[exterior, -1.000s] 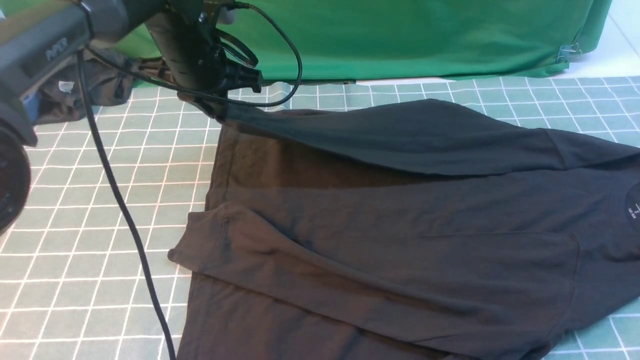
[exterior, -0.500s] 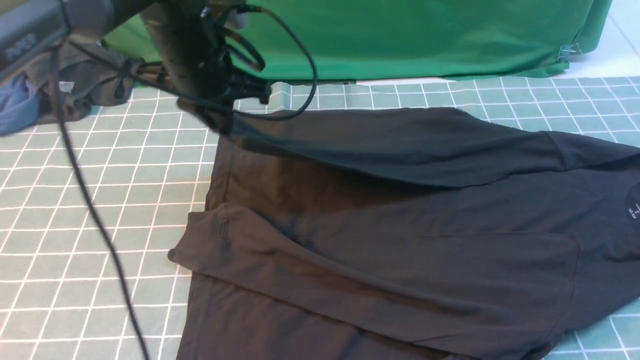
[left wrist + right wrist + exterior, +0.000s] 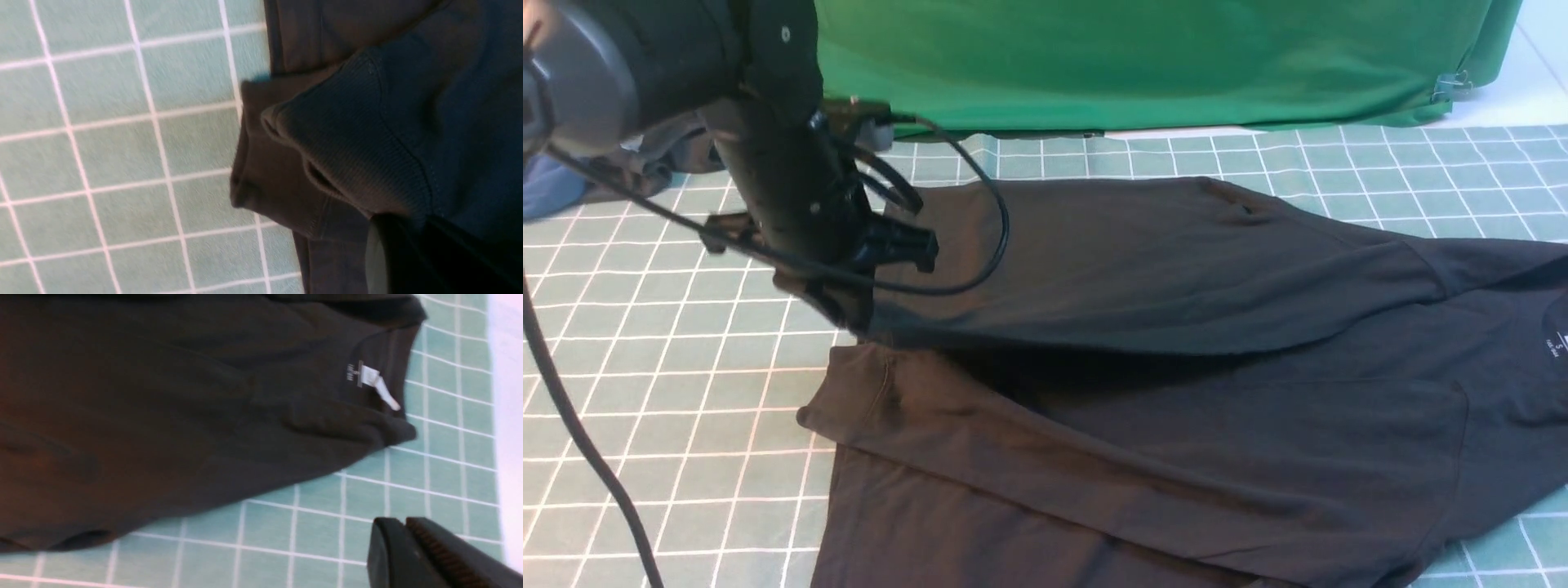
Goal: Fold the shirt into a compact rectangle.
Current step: 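Fold the left side of the dark shirt inward over its body with the left gripper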
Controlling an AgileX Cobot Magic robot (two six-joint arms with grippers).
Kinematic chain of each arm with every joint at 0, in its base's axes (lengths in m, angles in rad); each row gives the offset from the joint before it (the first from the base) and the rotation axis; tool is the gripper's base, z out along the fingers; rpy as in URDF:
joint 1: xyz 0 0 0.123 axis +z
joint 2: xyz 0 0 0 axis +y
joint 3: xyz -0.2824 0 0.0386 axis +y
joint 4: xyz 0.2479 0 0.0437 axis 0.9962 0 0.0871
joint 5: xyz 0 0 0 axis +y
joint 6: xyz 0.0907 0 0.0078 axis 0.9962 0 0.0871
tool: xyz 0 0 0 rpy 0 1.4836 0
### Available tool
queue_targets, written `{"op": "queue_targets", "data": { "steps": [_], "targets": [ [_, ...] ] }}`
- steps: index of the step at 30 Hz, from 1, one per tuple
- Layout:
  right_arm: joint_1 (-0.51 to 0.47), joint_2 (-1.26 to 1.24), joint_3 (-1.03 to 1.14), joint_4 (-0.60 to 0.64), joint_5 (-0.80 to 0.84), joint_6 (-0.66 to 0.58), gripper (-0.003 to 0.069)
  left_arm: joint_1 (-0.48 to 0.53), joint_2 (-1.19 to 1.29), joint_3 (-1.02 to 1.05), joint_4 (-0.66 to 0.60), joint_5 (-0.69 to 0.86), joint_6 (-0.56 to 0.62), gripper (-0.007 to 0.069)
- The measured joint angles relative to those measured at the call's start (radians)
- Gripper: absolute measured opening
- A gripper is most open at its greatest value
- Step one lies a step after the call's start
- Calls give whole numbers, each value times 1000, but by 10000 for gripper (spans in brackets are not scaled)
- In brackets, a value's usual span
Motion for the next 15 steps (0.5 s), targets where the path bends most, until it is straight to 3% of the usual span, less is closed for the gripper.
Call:
{"op": "queue_targets", "data": {
  "steps": [8, 12, 15],
  "targets": [
    [0, 0, 0, 52, -41, -15, 40, 0, 0, 28, -34, 4, -1, 41],
    [0, 0, 0, 57, -47, -17, 40, 0, 0, 28, -48, 5, -2, 85],
    [0, 0, 0, 58, -62, -17, 40, 0, 0, 28, -47, 6, -2, 209]
  ]
}}
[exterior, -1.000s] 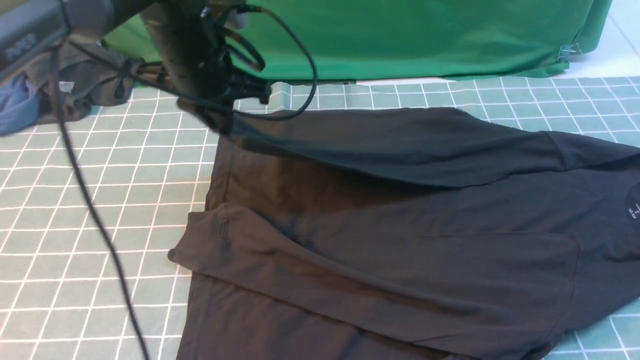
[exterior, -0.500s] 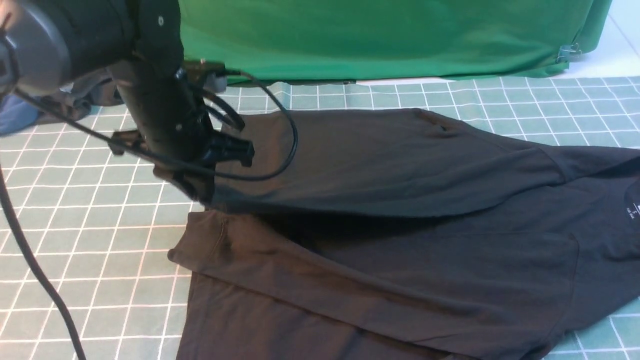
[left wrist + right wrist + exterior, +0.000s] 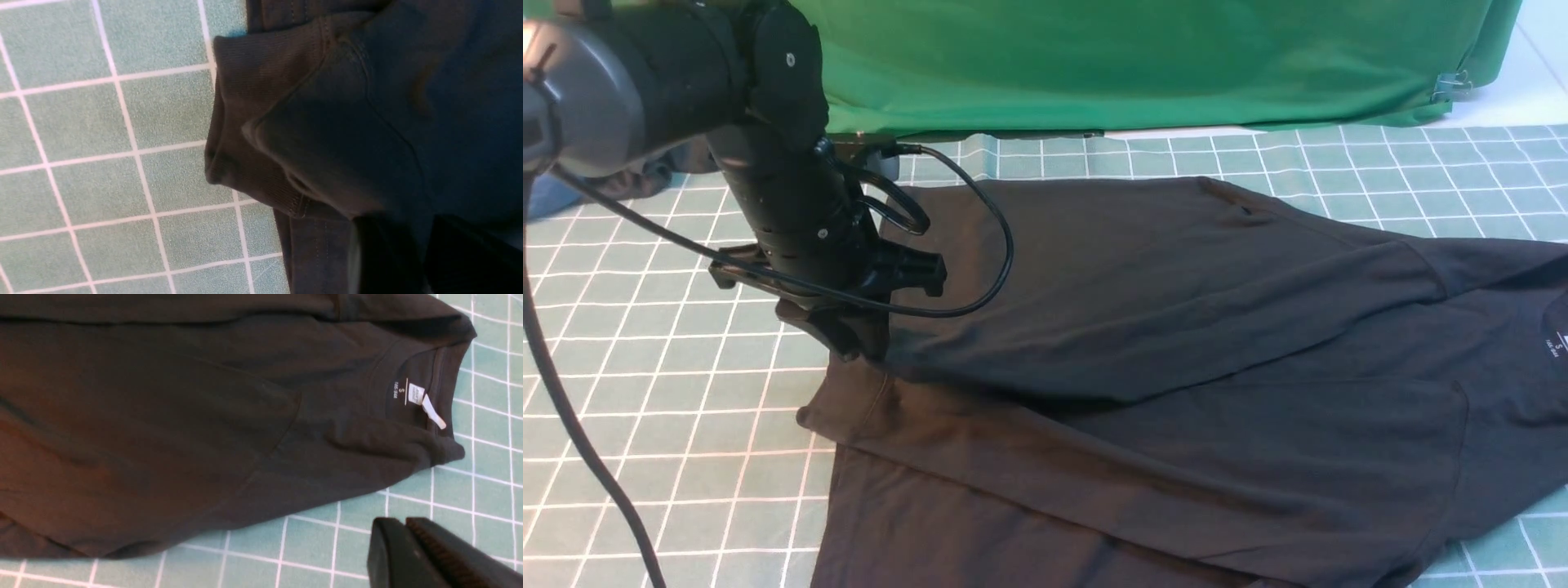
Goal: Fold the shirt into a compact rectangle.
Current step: 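Fold the left side of the dark shirt inward over its body with the left gripper, then grasp the near edge of the shirt at its hem and shoulder corners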
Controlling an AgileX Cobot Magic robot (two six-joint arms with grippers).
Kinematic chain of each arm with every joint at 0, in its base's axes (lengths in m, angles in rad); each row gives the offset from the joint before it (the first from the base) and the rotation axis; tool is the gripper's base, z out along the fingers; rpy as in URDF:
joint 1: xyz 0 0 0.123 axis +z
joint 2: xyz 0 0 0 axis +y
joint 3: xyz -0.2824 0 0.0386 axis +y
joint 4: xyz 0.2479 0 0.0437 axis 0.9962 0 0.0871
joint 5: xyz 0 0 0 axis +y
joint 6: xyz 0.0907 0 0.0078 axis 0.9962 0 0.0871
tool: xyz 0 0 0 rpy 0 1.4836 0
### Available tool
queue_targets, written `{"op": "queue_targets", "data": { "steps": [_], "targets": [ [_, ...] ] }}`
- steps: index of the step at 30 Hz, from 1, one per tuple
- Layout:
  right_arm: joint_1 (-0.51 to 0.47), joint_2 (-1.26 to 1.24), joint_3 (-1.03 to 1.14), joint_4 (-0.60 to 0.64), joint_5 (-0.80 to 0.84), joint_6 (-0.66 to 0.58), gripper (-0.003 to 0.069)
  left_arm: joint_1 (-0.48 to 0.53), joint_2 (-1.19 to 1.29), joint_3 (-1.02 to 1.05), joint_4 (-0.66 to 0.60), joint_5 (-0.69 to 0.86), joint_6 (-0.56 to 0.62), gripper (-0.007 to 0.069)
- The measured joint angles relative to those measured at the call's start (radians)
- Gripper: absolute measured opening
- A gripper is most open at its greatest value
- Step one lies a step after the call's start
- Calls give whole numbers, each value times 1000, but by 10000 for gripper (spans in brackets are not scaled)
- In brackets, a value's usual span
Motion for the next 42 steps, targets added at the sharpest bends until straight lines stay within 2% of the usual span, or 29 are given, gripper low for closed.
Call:
{"op": "queue_targets", "data": {
  "steps": [2, 4, 8, 13, 17, 18, 20, 24, 25, 30, 34, 37, 42],
  "targets": [
    [0, 0, 0, 0, -4, 0, 40, 0, 0, 0, 2, 0, 3, 260],
    [0, 1, 0, 4, -5, 1, 40, 0, 0, 0, 4, 6, 17, 367],
    [0, 26, 0, 36, -6, 3, 40, 0, -7, 12, 7, 18, 26, 448],
    [-1, 111, -2, 97, -8, -30, 21, -12, -74, 155, -9, 16, 25, 429],
    [-17, 221, -44, 210, -8, -138, 10, -48, -198, 353, -40, -14, -11, 326],
    [-19, 231, -50, 223, -8, -144, 10, -48, -198, 353, -42, -16, -12, 326],
    [-61, 286, -80, 299, -10, -239, 10, -56, -263, 440, -61, -33, -26, 273],
    [-177, 363, -123, 413, -8, -382, 10, -58, -355, 581, -63, -82, -44, 255],
    [-177, 365, -124, 417, -8, -382, 10, -58, -362, 594, -63, -91, -46, 256],
    [-300, 383, -130, 474, -3, -473, 10, -58, -399, 721, -79, -230, -80, 350],
    [-310, 383, -130, 490, -3, -479, 10, -58, -399, 782, -133, -306, -76, 458],
    [-310, 383, -130, 508, -8, -487, 10, -58, -399, 797, -137, -320, -72, 506],
    [-310, 383, -130, 530, -18, -506, 10, -58, -400, 799, -124, -332, -65, 527]
  ]
}}
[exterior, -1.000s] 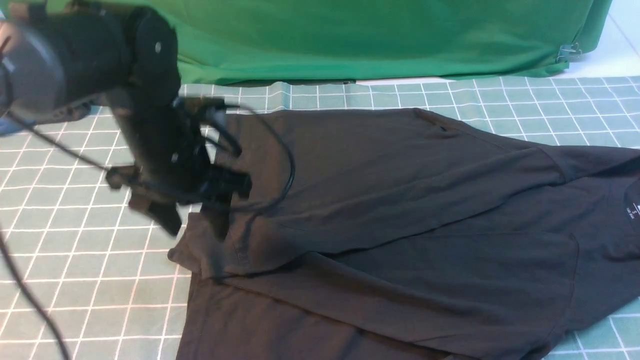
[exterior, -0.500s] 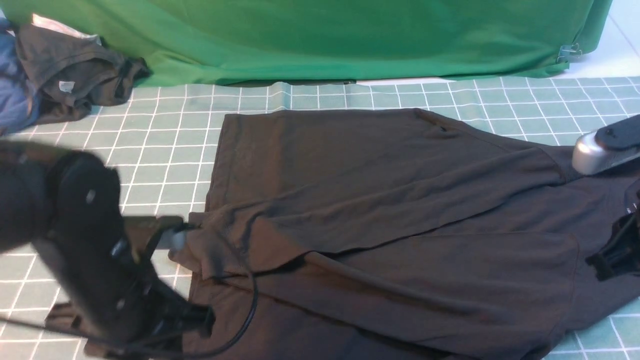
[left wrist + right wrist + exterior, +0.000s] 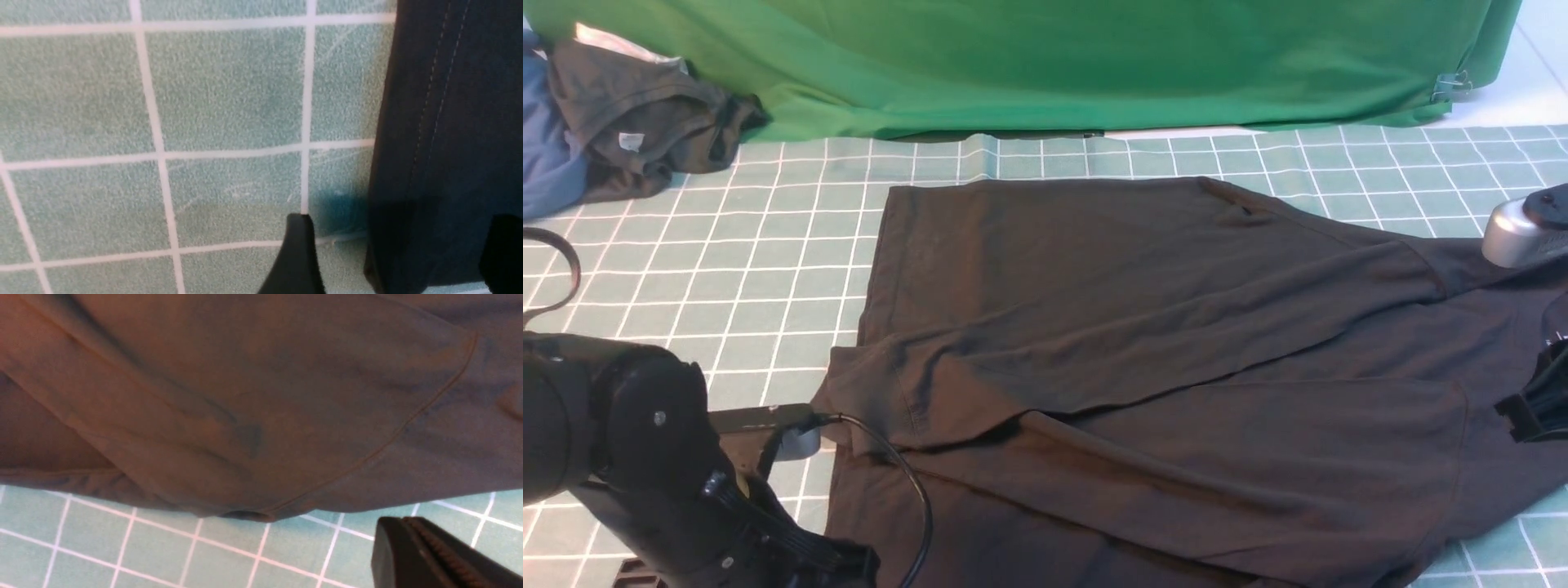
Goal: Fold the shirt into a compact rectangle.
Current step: 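Grasp the near edge of the shirt at its hem and shoulder corners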
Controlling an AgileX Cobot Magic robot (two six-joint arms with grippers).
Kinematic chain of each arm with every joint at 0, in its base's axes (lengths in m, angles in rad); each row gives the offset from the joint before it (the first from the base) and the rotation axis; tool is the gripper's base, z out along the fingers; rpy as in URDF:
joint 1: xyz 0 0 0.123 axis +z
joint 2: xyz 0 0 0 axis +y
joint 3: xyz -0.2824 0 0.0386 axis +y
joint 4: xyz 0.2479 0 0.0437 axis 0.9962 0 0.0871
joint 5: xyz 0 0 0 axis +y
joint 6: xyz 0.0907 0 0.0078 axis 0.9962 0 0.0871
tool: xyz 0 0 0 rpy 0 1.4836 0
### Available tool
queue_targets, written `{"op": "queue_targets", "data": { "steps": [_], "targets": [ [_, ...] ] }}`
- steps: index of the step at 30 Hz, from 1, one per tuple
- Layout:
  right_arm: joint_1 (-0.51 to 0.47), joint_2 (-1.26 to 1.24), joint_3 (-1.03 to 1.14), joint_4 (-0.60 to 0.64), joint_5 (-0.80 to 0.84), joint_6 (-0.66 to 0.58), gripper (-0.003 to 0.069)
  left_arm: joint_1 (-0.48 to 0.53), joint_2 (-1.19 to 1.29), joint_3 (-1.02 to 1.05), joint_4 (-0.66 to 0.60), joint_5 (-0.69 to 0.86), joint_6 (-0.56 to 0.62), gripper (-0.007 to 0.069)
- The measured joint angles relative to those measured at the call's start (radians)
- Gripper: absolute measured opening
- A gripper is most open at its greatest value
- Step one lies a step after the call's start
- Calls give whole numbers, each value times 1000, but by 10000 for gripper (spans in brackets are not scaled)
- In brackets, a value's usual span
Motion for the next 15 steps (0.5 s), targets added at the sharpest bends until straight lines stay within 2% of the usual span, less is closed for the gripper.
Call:
{"op": "queue_targets", "data": {
  "steps": [4, 8, 11, 15],
  "targets": [
    [0, 0, 0, 3, -13, -5, 10, -5, 0, 20, 1, -3, 9, 528],
    [0, 0, 0, 5, -17, -20, 10, -61, 0, 50, 20, -20, 4, 528],
    [0, 0, 0, 5, -21, -22, 10, -146, 0, 60, 41, -67, -44, 528],
    [0, 0, 0, 5, -31, -22, 10, -202, 0, 60, 108, -97, -142, 528]
  ]
}}
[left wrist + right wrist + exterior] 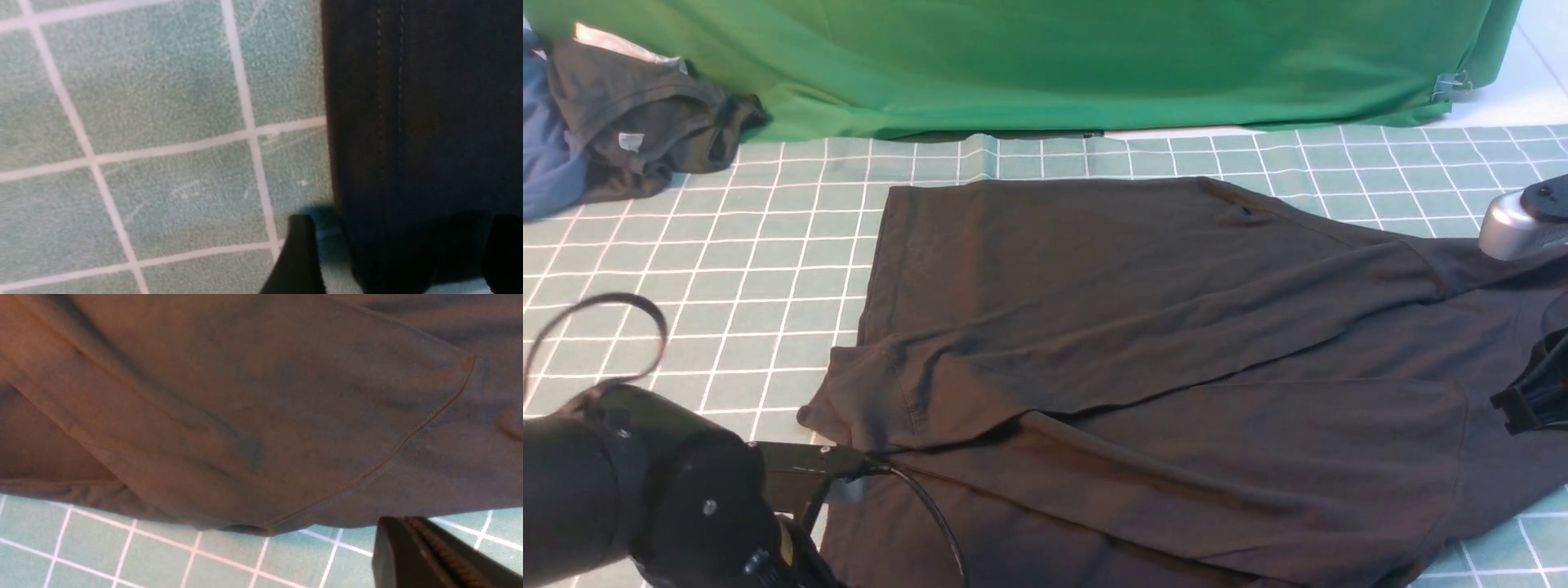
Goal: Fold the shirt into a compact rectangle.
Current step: 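Grasp the near edge of the shirt at its hem and shoulder corners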
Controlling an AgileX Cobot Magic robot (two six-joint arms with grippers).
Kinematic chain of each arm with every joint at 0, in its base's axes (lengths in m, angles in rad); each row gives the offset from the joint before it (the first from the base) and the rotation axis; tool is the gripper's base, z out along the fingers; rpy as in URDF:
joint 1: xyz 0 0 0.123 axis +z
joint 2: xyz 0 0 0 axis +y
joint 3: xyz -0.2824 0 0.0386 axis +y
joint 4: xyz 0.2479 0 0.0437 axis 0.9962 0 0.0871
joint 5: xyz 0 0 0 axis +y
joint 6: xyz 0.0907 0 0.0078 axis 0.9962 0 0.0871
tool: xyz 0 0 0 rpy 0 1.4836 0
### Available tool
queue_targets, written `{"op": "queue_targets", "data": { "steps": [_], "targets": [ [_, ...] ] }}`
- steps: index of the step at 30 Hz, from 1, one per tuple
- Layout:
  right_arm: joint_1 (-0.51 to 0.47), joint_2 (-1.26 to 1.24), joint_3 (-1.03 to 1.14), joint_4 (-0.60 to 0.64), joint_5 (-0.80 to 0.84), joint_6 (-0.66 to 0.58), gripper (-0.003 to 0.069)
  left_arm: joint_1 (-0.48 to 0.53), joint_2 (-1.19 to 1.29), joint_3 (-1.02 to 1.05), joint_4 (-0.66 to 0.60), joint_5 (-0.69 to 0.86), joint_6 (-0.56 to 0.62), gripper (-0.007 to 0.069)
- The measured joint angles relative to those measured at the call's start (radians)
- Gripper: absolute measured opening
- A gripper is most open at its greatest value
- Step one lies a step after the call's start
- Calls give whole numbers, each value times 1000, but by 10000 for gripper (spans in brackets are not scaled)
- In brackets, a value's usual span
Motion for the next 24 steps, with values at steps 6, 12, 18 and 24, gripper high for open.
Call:
{"op": "queue_targets", "data": {
  "steps": [6, 12, 18, 24],
  "targets": [
    [0, 0, 0, 0, -8, -3, 10, -5, 0, 0, 16, -7, -36, 519],
    [0, 0, 0, 0, -14, -3, 13, -5, 0, 0, 16, -16, -43, 430],
    [0, 0, 0, 0, -14, -3, 19, -5, 0, 3, 10, -37, -43, 353],
    [0, 0, 0, 0, -16, -3, 20, -5, 20, 8, -7, -33, -43, 344]
  ]
}}
